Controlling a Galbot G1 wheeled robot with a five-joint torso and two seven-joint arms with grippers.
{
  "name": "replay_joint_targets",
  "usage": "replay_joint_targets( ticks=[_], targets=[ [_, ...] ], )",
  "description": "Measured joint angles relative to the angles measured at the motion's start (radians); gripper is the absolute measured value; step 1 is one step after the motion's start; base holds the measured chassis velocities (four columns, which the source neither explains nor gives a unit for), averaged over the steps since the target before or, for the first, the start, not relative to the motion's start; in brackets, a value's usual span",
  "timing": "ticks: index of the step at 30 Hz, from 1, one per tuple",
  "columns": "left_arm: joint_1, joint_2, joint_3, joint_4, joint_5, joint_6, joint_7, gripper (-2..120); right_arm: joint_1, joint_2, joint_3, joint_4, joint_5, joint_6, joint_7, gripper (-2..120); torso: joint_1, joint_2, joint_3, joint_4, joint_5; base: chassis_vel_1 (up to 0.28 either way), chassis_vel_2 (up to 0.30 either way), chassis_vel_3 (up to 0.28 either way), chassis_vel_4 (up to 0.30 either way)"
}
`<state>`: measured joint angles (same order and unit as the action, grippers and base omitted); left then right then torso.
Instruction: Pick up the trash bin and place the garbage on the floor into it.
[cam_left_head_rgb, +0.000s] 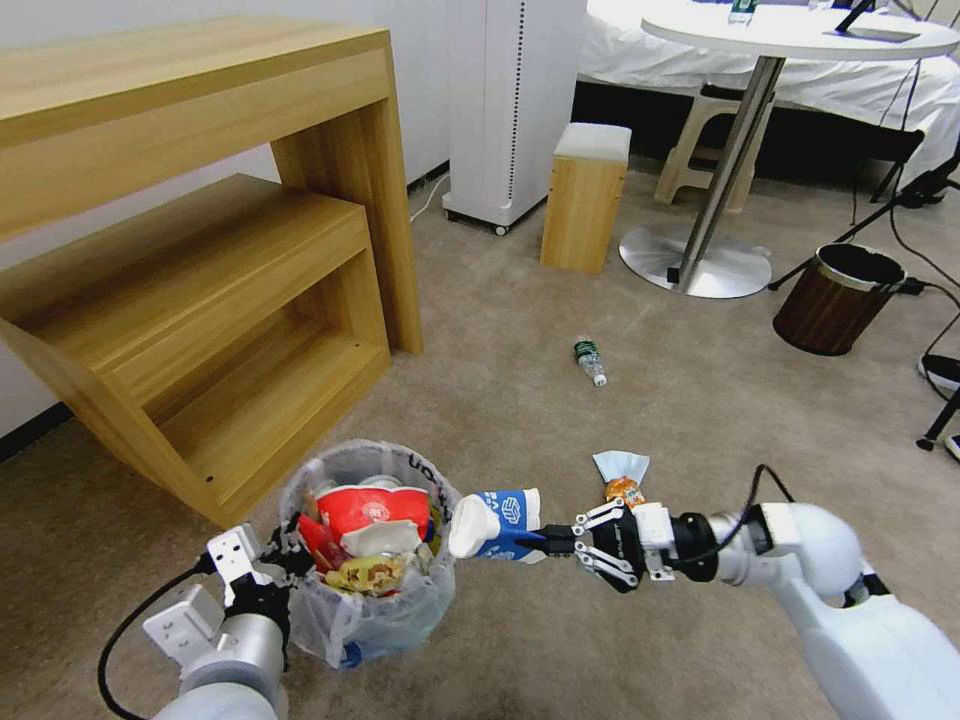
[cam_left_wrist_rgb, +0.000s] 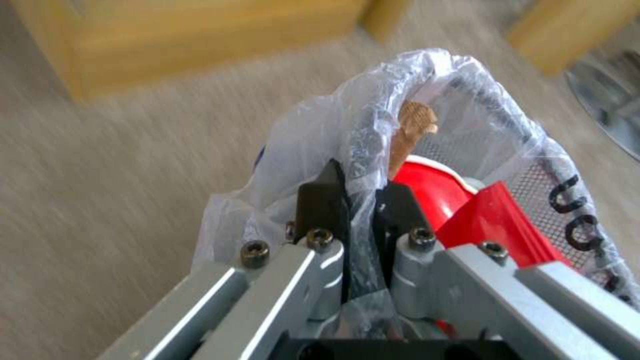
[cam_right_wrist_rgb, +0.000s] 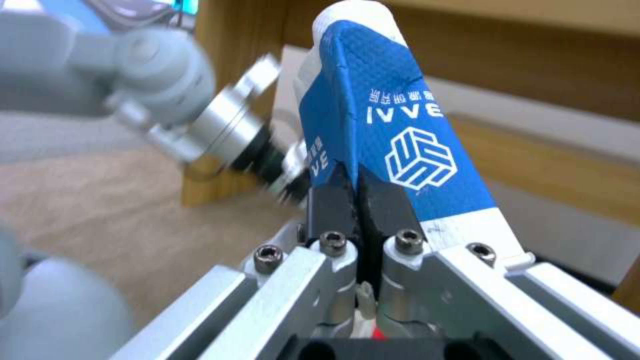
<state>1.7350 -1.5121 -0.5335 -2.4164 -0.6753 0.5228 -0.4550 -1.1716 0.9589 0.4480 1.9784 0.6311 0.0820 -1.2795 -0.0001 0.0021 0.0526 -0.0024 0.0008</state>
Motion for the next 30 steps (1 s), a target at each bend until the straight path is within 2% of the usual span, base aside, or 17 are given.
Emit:
replay_joint_targets(
  ticks=[2,7,16,22,23,24,26,28,30],
  targets=[
    [0.005,0.004,0.017,-0.001,-0.062,0.022,-0.007,3,0.017,0.008,-0.012,-0.001,0.015,0.0,0.047,0,0.0,0.0,0.0,0.0,0.0001,0.0,0.0,0.0,0.0],
    [0.005,0.005,0.033,-0.026,-0.144,0.049,-0.017,3,0.045,0.011,-0.034,-0.038,0.015,0.007,0.119,0,0.0,0.0,0.0,0.0,0.0001,0.0,0.0,0.0,0.0],
    [0.016,0.003,0.084,-0.077,-0.169,0.064,-0.029,3,0.066,0.018,-0.078,-0.1,-0.046,0.0,0.174,0,0.0,0.0,0.0,-0.0001,0.0001,0.0,0.0,0.0,0.0],
    [0.041,0.007,0.106,-0.083,-0.157,0.065,-0.03,3,0.085,0.028,-0.119,-0.121,-0.074,-0.004,0.217,22,0.0,0.0,0.0,0.0,0.0,0.0,0.0,0.0,0.0],
    [0.043,0.007,0.109,-0.083,-0.156,0.065,-0.03,3,0.086,0.029,-0.124,-0.123,-0.075,-0.004,0.219,28,0.0,0.0,0.0,0.0,0.0,0.0,0.0,0.0,0.0],
    [0.043,0.007,0.109,-0.083,-0.156,0.065,-0.03,3,0.086,0.029,-0.124,-0.123,-0.075,-0.004,0.219,28,0.0,0.0,0.0,0.0,0.0,0.0,0.0,0.0,0.0],
    [0.047,0.007,0.115,-0.083,-0.149,0.065,-0.03,3,0.087,0.029,-0.131,-0.124,-0.078,-0.006,0.219,39,0.0,0.0,0.0,0.0,0.0,0.0,0.0,0.0,0.0],
    [0.047,0.007,0.115,-0.083,-0.147,0.065,-0.03,3,0.086,0.029,-0.131,-0.124,-0.079,-0.006,0.219,41,0.0,0.0,0.0,0.0,0.0,0.0,0.0,0.0,0.0],
    [0.048,0.007,0.117,-0.083,-0.143,0.065,-0.03,3,0.082,0.027,-0.129,-0.12,-0.08,-0.006,0.217,52,0.0,0.0,0.0,0.0,0.0,0.0,0.0,0.0,0.0]
  ],
)
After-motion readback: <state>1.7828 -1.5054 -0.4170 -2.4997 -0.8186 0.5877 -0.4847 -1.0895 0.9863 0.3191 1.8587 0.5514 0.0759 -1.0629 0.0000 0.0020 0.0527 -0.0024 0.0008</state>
